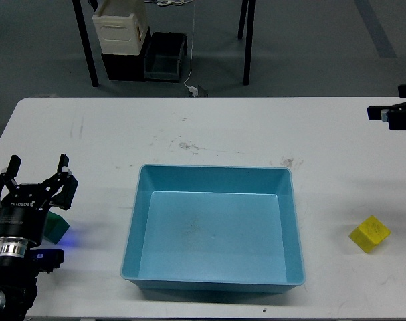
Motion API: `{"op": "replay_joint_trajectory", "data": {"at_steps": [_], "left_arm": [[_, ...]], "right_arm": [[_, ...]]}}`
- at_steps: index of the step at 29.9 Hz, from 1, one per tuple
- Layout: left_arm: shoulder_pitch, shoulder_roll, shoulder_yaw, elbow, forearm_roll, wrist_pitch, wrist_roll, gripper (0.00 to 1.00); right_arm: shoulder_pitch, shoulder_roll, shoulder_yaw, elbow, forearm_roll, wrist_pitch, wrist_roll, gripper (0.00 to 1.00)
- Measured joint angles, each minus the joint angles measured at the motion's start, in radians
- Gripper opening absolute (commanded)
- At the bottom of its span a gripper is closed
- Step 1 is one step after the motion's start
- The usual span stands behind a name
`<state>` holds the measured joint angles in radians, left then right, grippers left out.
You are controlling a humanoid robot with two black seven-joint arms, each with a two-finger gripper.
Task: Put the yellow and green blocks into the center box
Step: 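Lower the right gripper onto the yellow cube and close it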
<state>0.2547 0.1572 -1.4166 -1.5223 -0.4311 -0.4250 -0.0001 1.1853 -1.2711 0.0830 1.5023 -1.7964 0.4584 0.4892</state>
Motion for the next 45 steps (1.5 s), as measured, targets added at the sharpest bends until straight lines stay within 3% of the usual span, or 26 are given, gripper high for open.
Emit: {"op": "replay_joint_trajectory", "data": {"at_steps": [10,30,45], "left_arm": [[-0.007,-0.001,0.002,0.012,0.001,0.0,0.0,1.0],[-0.009,-0.012,0.003,0.029,0.0,-0.004,-0.018,1.0],[-0.011,-0.013,0.002,0.03,0.0,-0.004,-0.018,1.0]], "right_arm": [[-0.02,-0.018,-0.166,0.003,-0.075,0.004,-0.001,1.0],[-0.121,0.26,-0.18,-0.155,-0.068,0.03,-0.001,1.0],[-0.127,0.363,-0.211,-0.204,-0.062,0.03,-0.001,1.0]]}}
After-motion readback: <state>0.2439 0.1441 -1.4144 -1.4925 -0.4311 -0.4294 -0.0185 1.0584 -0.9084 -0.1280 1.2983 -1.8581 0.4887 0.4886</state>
